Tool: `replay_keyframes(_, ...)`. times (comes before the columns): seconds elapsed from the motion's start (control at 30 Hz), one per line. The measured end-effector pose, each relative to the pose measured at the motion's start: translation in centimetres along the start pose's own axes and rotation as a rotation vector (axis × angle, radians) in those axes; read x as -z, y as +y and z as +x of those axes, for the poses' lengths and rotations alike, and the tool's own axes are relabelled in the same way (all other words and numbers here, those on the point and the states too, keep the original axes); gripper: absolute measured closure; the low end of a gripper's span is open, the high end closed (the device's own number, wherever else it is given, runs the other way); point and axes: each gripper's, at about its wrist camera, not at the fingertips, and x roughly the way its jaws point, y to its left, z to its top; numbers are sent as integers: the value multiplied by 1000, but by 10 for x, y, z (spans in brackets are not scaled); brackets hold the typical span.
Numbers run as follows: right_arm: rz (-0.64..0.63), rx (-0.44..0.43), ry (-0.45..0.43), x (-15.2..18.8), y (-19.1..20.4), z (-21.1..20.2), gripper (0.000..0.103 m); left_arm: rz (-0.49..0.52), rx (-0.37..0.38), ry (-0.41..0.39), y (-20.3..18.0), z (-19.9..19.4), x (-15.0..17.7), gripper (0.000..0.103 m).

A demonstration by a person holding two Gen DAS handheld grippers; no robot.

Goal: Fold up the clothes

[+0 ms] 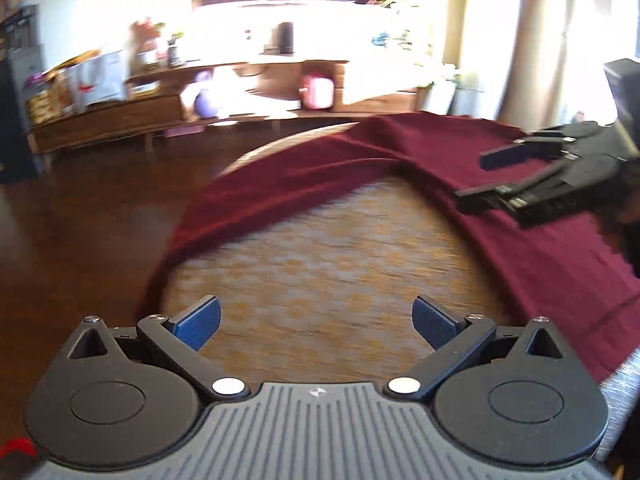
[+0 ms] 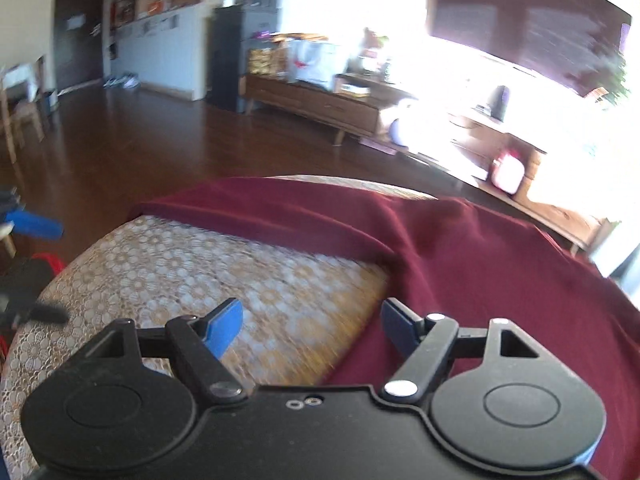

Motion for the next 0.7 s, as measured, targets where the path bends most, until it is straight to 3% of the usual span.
replay_keyframes(0.3, -193, -146, -48, -36, 43, 51, 0, -124, -169, 44, 87, 41, 5, 0)
replay_keyframes(0.47, -317, -179, -70, -56, 73, 88, 0, -265, -124, 46, 110, 42, 15, 0)
replay_keyframes(0.7, -392, -260, -69, -75, 101, 126, 0, -329, -93, 38, 116, 33, 16, 0)
